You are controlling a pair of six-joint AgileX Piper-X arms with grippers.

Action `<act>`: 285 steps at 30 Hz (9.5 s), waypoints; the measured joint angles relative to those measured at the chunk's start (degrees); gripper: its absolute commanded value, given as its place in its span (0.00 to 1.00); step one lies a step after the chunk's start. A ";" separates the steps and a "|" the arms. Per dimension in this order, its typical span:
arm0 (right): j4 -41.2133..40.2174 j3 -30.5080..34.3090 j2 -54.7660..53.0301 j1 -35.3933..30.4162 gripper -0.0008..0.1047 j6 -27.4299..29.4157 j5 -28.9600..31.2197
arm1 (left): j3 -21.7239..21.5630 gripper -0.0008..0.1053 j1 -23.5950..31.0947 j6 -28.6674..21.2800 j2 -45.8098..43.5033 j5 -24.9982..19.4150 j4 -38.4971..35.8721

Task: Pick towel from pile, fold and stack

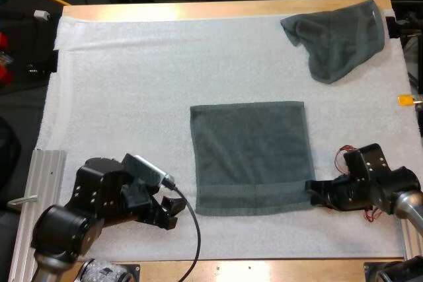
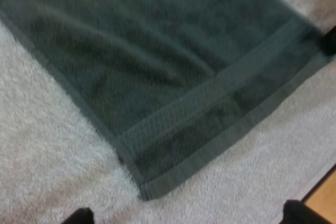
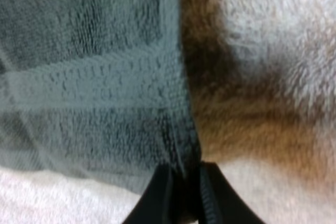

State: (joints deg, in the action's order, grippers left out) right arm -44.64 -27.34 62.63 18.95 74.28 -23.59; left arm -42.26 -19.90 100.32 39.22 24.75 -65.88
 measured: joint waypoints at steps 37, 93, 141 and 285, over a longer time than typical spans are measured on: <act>-2.03 0.00 -1.83 0.00 0.01 -0.10 3.72 | 0.00 0.59 -24.80 0.49 44.25 -16.75 15.23; 12.14 -1.77 -6.25 0.00 0.01 -28.67 -1.16 | 0.09 0.01 -0.39 4.79 34.23 15.42 18.76; 47.70 -2.49 3.25 0.00 0.57 -21.17 2.70 | -2.32 0.62 5.21 12.28 34.47 16.91 39.16; 6.66 -26.05 25.48 17.75 0.69 -13.05 8.20 | -2.45 0.62 5.21 20.65 -9.62 13.14 -4.65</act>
State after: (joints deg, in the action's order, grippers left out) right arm -37.98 -53.39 88.11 36.71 61.22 -15.39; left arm -44.70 -14.69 120.97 29.60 37.90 -70.53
